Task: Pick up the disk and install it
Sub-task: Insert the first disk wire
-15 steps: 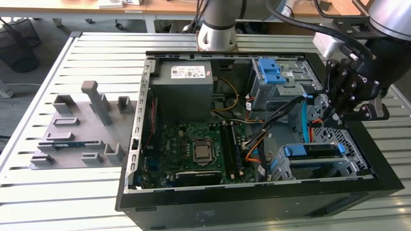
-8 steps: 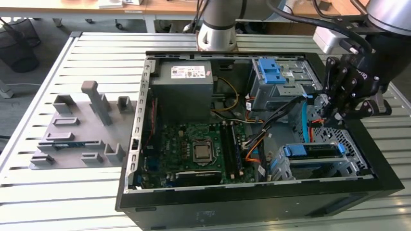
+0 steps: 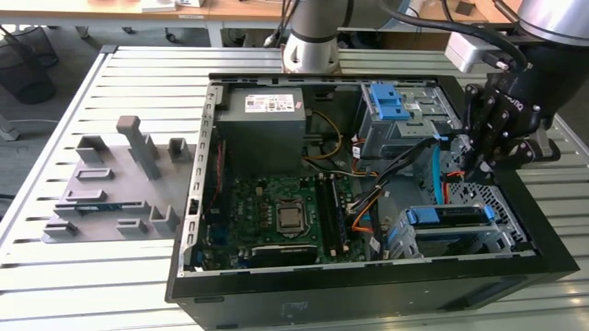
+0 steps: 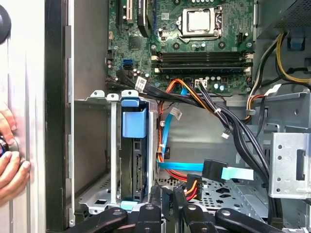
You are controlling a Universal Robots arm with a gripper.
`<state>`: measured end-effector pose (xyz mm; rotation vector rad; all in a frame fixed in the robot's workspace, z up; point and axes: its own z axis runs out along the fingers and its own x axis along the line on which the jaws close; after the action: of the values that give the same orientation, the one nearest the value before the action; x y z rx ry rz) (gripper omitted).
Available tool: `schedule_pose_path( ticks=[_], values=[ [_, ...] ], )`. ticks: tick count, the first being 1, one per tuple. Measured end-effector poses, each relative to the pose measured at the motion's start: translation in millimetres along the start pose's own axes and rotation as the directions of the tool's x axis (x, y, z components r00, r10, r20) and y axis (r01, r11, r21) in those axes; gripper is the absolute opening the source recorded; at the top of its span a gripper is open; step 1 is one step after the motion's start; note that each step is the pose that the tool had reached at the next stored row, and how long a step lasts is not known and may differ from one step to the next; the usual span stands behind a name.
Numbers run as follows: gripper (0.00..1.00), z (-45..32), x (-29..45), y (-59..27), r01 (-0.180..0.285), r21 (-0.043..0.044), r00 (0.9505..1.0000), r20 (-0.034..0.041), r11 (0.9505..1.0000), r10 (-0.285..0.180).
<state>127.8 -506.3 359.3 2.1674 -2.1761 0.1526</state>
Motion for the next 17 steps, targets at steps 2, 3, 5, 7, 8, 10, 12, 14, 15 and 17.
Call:
schedule_pose_path(
  ticks=[2, 3, 5, 7, 8, 10, 12, 14, 15, 17],
  values=[
    [0.25, 1.3, -1.3, -0.3, 0.000, 0.0000, 1.0000, -0.0006, 1.0000, 0.000],
    [0.25, 1.9, -1.6, -0.3, 0.000, 0.0000, 1.0000, -0.0015, 1.0000, 0.000],
    [0.25, 3.1, -1.9, -0.4, 0.000, 0.0000, 1.0000, -0.0063, 1.0000, 0.000],
    [0.25, 4.2, -2.1, -0.4, 0.000, 0.0000, 1.0000, -0.0094, 1.0000, 0.000],
    [0.25, 4.8, -2.2, -0.4, 0.000, 0.0000, 0.9999, -0.0105, 1.0000, 0.000],
    [0.25, 5.7, -2.3, -0.5, 0.000, 0.0000, 0.9999, -0.0126, 1.0000, 0.000],
    [0.24, 6.5, -2.5, -0.6, 0.000, 0.0001, 0.9999, -0.0136, 1.0000, 0.000],
    [0.17, 6.8, -2.5, -0.6, 0.000, 0.0001, 0.9999, -0.0138, 1.0000, 0.000],
    [0.16, 6.9, -2.5, -0.6, 0.000, 0.0000, 0.9999, -0.0135, 1.0000, 0.000],
    [0.16, 7.5, -2.6, -0.6, 0.000, 0.0000, 1.0000, -0.0055, 1.0000, 0.000]
  ],
)
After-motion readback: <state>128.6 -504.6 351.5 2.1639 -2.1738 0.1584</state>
